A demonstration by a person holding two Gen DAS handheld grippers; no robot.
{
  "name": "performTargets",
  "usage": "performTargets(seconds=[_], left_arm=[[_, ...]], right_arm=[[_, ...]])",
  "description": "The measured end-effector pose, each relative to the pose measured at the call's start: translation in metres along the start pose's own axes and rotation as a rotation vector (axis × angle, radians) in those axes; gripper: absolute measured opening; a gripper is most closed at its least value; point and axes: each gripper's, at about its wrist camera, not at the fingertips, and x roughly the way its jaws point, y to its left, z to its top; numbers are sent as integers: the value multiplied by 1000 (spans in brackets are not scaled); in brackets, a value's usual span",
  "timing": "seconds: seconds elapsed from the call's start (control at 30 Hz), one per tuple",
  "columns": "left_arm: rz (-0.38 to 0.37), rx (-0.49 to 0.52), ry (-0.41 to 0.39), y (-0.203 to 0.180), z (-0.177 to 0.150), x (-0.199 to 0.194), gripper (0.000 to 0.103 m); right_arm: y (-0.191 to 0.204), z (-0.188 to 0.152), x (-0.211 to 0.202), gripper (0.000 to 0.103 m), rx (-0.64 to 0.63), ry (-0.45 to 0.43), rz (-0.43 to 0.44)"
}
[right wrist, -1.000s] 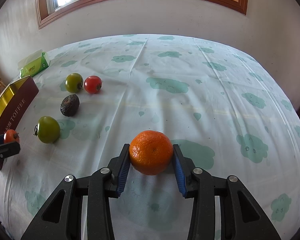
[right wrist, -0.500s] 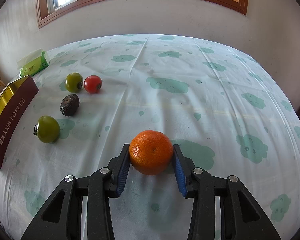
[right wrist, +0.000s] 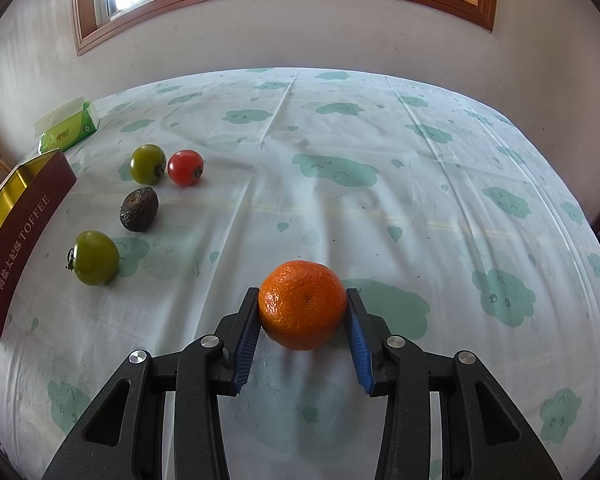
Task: Organize fruits
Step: 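Carry the red tomato in the left tool over the gold tin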
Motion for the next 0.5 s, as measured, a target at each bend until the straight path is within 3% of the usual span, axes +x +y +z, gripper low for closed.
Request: performTargets(seconds=[0.5], left_arm=[[12, 35, 32, -3, -5, 12, 30]], right_arm=[[1, 0, 0, 42, 0, 0, -1]])
